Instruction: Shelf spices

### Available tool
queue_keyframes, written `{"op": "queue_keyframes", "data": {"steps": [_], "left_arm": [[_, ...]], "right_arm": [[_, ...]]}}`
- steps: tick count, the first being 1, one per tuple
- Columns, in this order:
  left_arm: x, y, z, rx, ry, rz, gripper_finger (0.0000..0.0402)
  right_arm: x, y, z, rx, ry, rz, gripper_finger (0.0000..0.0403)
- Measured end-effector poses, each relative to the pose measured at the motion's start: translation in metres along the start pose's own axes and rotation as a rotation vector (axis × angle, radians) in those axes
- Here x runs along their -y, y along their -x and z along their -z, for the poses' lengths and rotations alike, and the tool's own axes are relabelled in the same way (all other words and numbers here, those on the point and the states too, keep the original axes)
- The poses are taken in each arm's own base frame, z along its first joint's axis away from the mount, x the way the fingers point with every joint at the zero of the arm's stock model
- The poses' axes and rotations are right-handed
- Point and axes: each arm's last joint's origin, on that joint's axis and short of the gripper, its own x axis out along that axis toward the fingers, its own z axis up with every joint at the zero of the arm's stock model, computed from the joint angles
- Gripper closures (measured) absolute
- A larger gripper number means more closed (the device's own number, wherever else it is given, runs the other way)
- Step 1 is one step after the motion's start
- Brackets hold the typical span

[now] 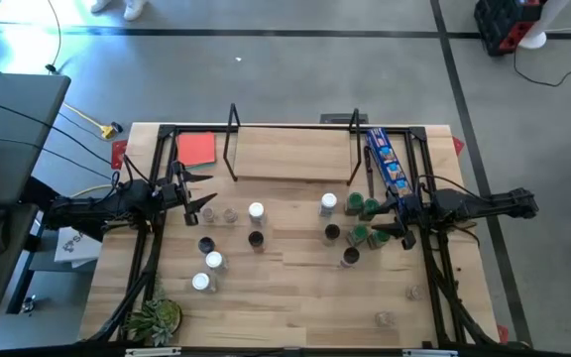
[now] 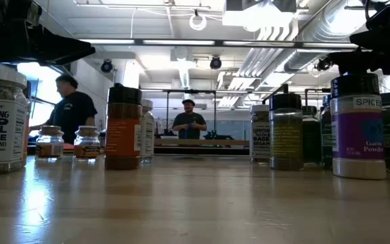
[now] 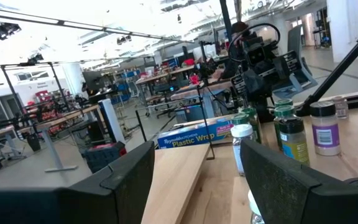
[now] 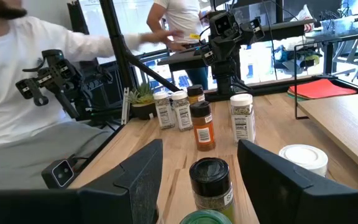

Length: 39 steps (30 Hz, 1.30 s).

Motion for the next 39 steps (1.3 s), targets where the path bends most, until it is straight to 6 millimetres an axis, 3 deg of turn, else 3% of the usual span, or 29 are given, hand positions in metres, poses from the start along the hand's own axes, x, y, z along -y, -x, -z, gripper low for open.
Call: {"op": "queue_keyframes", "data": {"steps": [14,20,24,30,35,39], "left_arm": [[0.000,0.000,0.000,0.000,0.000,0.000,0.0165],[0.000,0.000,0.000,0.000,0.000,0.000,0.0165],[0.000,0.000,0.000,0.000,0.000,0.000,0.0165],[0.000,0.000,0.000,-0.002,-0.001,0.001,0.0165],[0.000,0.000,0.000,0.000,0.000,0.000,0.0165],[0.000,0.000,0.000,0.000,0.000,0.000,0.0165]], "right_arm": [[0.000,0.000,0.000,0.000,0.000,0.000,0.0201],[0.002,0.000,-0.006,0.059,0.282,0.088,0.0201],[0.000,0.001,-0.010,0.108,0.207,0.045,0.0201],[-0.002,0.001,-0.013,0.134,0.306,-0.001,0.0201],[-0.002,0.003,-0.023,0.232,0.161,0.040,0.0201],[-0.003,0.007,-0.035,0.377,-0.095,-0.003,0.0201]]}}
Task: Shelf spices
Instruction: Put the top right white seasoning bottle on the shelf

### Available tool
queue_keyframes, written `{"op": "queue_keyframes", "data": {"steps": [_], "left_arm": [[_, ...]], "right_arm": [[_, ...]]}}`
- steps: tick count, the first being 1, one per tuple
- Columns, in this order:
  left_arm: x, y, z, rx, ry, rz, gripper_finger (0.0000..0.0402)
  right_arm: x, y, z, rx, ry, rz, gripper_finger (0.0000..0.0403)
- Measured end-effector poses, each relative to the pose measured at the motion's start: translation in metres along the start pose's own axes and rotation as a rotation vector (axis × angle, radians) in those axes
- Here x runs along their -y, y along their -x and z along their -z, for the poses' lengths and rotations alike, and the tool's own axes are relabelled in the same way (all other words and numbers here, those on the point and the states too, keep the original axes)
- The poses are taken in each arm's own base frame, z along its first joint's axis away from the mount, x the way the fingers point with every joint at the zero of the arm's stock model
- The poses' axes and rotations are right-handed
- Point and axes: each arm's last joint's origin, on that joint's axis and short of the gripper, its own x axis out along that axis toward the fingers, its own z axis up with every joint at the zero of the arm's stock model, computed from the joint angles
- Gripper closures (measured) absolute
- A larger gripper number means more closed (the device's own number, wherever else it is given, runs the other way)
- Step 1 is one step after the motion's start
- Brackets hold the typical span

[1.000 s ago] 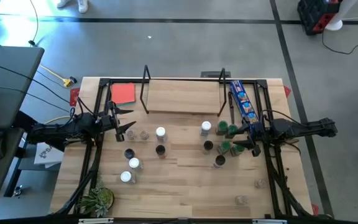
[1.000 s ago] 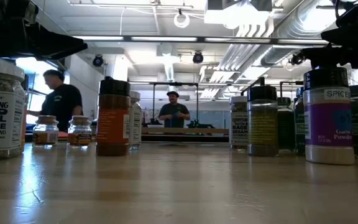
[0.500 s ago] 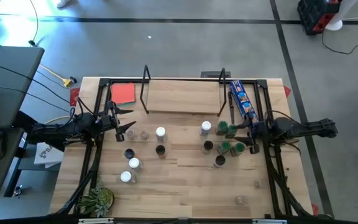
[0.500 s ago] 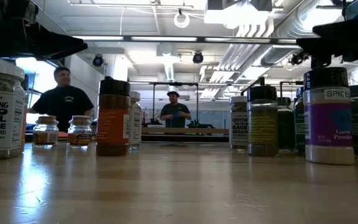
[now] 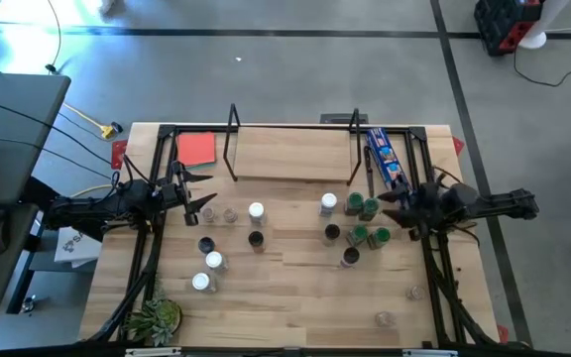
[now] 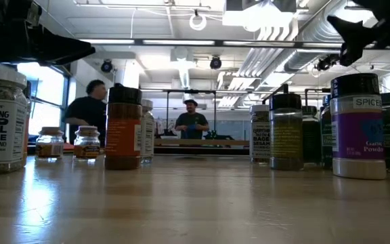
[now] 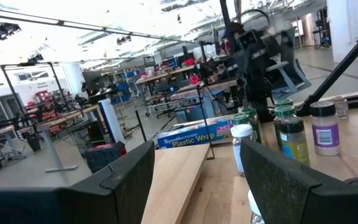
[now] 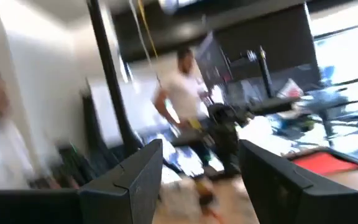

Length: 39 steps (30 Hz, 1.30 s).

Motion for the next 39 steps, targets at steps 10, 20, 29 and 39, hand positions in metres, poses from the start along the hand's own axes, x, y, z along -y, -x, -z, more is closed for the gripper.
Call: {"op": "queue_keyframes", "data": {"steps": [10,20,29,39], "left_arm": [[0.000,0.000,0.000,0.000,0.000,0.001,0.0165],[0.000,0.000,0.000,-0.001,0.001,0.001,0.0165],[0.000,0.000,0.000,0.004,0.020,-0.001,0.0165],[0.000,0.000,-0.001,0.007,0.183,-0.001,0.0165]], "right_arm": [[-0.002,-0.012,-0.017,0.193,-0.344,0.106,0.0201],[-0.010,-0.106,-0.028,-0.076,-0.093,0.336,0.0201],[-0.018,-0.197,-0.089,-0.434,0.086,0.406,0.0201],[-0.006,-0.264,-0.092,-1.143,0.145,0.557,0.0198]]}}
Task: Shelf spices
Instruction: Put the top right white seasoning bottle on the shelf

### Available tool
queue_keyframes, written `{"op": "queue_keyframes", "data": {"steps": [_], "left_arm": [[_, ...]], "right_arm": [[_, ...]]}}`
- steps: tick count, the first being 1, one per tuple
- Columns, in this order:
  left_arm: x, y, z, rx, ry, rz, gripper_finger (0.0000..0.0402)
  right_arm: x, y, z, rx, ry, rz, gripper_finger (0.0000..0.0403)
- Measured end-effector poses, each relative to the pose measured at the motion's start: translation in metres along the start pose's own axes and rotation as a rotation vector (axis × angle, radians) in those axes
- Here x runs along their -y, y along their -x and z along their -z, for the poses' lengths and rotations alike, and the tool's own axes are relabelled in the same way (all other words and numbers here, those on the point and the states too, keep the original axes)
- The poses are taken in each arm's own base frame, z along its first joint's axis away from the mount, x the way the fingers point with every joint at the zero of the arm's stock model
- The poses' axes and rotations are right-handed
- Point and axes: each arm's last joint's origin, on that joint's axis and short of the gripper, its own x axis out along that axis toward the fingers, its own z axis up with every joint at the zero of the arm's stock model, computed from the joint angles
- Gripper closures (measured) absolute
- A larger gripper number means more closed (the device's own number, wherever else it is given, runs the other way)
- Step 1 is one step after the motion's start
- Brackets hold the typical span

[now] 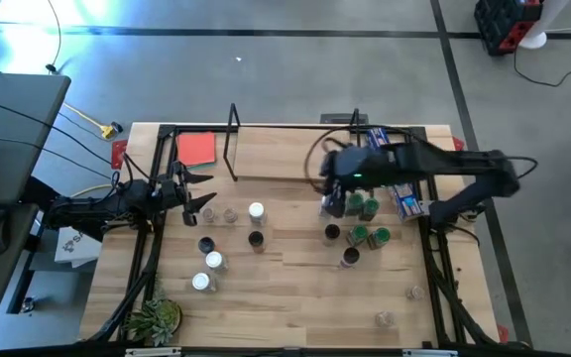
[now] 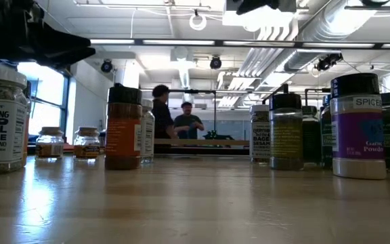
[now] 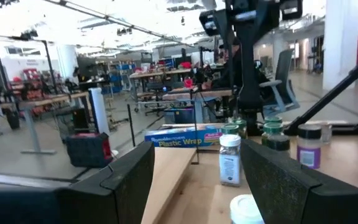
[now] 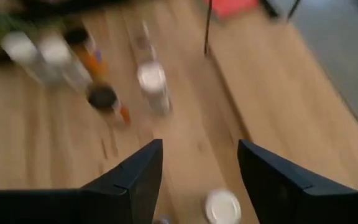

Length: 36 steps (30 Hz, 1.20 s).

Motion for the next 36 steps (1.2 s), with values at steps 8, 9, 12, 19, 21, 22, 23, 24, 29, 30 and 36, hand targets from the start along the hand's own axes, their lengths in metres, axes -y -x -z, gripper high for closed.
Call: {"op": "queue_keyframes", "data": {"steps": [8,9,12,19,21,22,23,24,29,30,36], "left_arm": [[0.000,0.000,0.000,-0.002,0.156,0.000,0.0165],[0.000,0.000,0.000,-0.003,0.171,0.000,0.0165],[0.000,0.000,0.000,-0.005,0.203,0.000,0.0165],[0.000,0.000,0.002,-0.021,0.228,0.001,0.0165],[0.001,0.000,0.003,-0.035,0.255,0.001,0.0165],[0.001,0.000,0.004,-0.040,0.270,0.001,0.0165],[0.001,0.000,0.004,-0.045,0.282,0.001,0.0165],[0.001,0.000,0.005,-0.053,0.295,0.000,0.0165],[0.001,0.000,0.008,-0.078,0.324,-0.002,0.0165],[0.001,0.000,0.008,-0.078,0.324,-0.002,0.0165],[0.001,0.000,0.008,-0.080,0.323,-0.002,0.0165]], "right_arm": [[-0.002,-0.067,0.001,-0.404,0.148,0.031,0.0136],[0.000,-0.075,0.004,-0.454,0.177,0.035,0.0127],[0.006,-0.099,0.012,-0.583,0.243,0.051,0.0107],[0.024,-0.135,0.018,-0.697,0.266,0.065,0.0098],[0.029,-0.140,0.018,-0.718,0.269,0.050,0.0098],[0.030,-0.142,0.019,-0.726,0.270,0.035,0.0098],[0.032,-0.143,0.019,-0.732,0.270,0.020,0.0098],[0.033,-0.144,0.019,-0.738,0.271,0.012,0.0098],[0.035,-0.150,0.023,-0.778,0.291,0.006,0.0098],[0.035,-0.150,0.023,-0.784,0.290,0.004,0.0098],[0.031,-0.149,0.024,-0.794,0.295,-0.018,0.0098]]}}
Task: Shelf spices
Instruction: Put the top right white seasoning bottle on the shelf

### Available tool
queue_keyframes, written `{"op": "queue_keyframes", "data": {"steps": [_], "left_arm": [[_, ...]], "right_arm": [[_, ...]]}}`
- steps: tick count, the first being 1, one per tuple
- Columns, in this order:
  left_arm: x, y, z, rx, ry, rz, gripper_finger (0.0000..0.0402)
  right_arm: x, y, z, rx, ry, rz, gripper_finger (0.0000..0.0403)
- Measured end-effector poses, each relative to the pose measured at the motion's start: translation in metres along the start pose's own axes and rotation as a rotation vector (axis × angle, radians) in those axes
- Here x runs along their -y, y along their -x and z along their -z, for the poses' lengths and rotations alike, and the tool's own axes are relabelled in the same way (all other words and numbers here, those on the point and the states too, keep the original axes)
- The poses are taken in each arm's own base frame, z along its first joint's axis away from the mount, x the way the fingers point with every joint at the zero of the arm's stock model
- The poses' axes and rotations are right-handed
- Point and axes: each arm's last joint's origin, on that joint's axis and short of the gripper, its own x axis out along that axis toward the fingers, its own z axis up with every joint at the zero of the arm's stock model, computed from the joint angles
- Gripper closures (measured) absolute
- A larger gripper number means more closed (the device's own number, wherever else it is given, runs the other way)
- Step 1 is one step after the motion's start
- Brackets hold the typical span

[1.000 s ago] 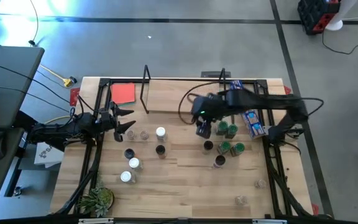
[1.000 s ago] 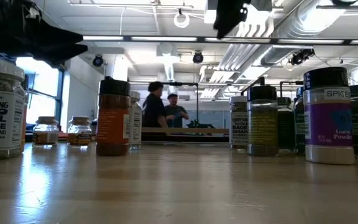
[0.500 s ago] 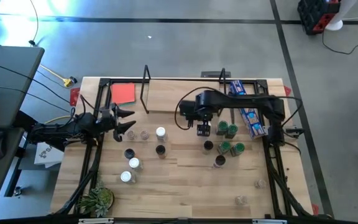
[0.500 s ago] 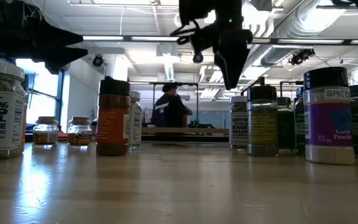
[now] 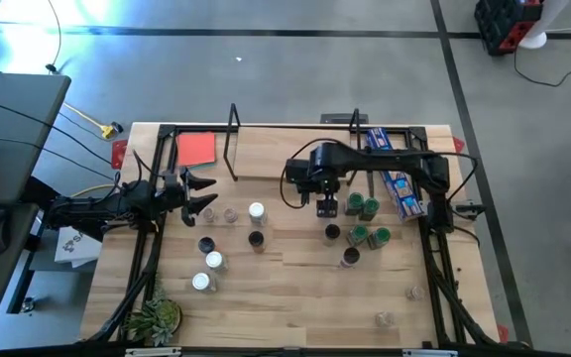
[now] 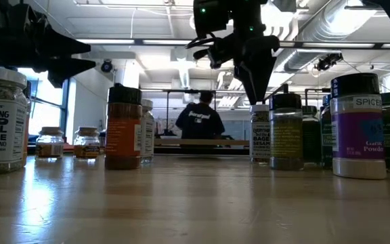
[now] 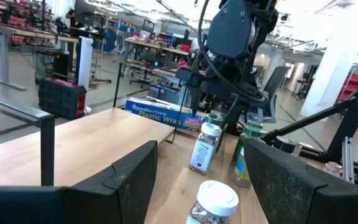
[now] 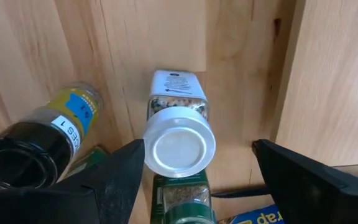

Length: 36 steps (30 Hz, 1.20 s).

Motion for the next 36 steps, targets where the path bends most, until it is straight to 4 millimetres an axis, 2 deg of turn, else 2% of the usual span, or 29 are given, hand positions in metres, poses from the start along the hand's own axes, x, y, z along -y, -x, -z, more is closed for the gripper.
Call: {"op": "queue_keyframes", "data": {"steps": [3,10,17,21,25,27,29,31,34,36], "left_arm": [[0.000,0.000,0.000,0.000,0.000,0.000,0.0165],[0.000,0.000,0.000,0.000,0.000,0.000,0.0165],[0.000,0.000,0.000,0.000,0.000,0.000,0.0165],[0.000,0.000,0.000,0.000,0.000,0.000,0.0165],[0.000,0.000,0.000,0.000,-0.001,0.000,0.0165],[0.000,0.000,0.000,0.000,0.000,0.000,0.0165],[0.000,0.000,0.000,0.000,-0.001,0.000,0.0165],[0.000,0.000,0.000,0.000,0.000,0.000,0.0165],[0.000,0.000,0.000,0.000,0.000,0.000,0.0165],[0.000,0.000,0.000,0.001,0.000,0.000,0.0165]], "right_arm": [[0.000,-0.003,-0.001,0.001,-0.009,-0.001,0.0098],[-0.003,-0.036,0.005,-0.087,-0.031,-0.009,0.0098],[-0.004,-0.040,0.001,-0.037,-0.040,-0.004,0.0102],[-0.004,-0.040,0.001,-0.036,-0.039,-0.012,0.0136],[-0.005,-0.040,0.000,-0.030,-0.058,-0.033,0.0206],[-0.005,-0.039,0.000,-0.032,-0.065,-0.033,0.0215],[-0.005,-0.032,-0.001,-0.022,-0.079,-0.032,0.0215],[-0.004,-0.015,-0.006,0.031,-0.083,-0.028,0.0215],[0.005,0.026,-0.010,0.131,-0.113,0.015,0.0215],[0.020,0.054,-0.007,0.186,-0.159,0.059,0.0215]]}}
